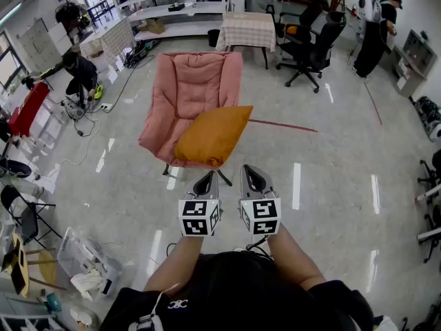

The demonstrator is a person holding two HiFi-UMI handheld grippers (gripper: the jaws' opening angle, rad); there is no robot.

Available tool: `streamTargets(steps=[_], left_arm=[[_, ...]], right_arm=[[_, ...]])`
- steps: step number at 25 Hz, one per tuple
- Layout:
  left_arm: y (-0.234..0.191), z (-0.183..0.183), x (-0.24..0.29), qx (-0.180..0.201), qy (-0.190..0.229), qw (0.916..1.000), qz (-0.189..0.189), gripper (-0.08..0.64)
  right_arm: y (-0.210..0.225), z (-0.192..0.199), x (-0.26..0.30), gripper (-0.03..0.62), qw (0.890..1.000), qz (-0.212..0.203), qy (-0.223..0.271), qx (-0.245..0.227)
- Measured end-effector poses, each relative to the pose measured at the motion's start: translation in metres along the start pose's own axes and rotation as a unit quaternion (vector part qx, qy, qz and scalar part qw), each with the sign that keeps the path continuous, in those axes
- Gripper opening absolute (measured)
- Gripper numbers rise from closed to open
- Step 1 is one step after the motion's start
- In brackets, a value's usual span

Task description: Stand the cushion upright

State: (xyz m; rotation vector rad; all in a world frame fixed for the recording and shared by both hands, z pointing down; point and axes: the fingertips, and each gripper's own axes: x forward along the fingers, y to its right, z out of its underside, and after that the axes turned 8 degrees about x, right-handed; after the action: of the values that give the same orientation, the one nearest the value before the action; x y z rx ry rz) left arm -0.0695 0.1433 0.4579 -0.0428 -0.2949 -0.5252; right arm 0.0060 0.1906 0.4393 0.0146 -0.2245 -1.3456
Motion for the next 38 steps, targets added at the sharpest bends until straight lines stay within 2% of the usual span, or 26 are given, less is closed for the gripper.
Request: streamTargets(steps=[10, 13, 31, 38], left_arm=[[-0.011, 0.011, -0.010, -0.011, -0.006, 0.9998, -0.017, -0.003], [-0.008, 0.011, -0.012, -0.011, -0.007, 0.9997, -0.019, -0.003], [0.010, 0.011, -0.002, -0.009, -0.016, 0.9995, -0.026, -0.003], [-0.007, 0.010, 0.012, -0.013, -0.015, 0.9993, -0.033, -0.003]], right_arm=[[-0.014, 0.009, 0.006, -0.004, 1.000, -0.017, -0.014, 0.001], [-0.011, 0.009, 0.005, -0.003, 1.000, -0.016, -0.014, 0.019], [0.013, 0.018, 0.006, -0.003, 0.999, -0.015, -0.031, 0.025], [0.010, 0.015, 0.027, -0.003, 0.999, -0.024, -0.028, 0.018]])
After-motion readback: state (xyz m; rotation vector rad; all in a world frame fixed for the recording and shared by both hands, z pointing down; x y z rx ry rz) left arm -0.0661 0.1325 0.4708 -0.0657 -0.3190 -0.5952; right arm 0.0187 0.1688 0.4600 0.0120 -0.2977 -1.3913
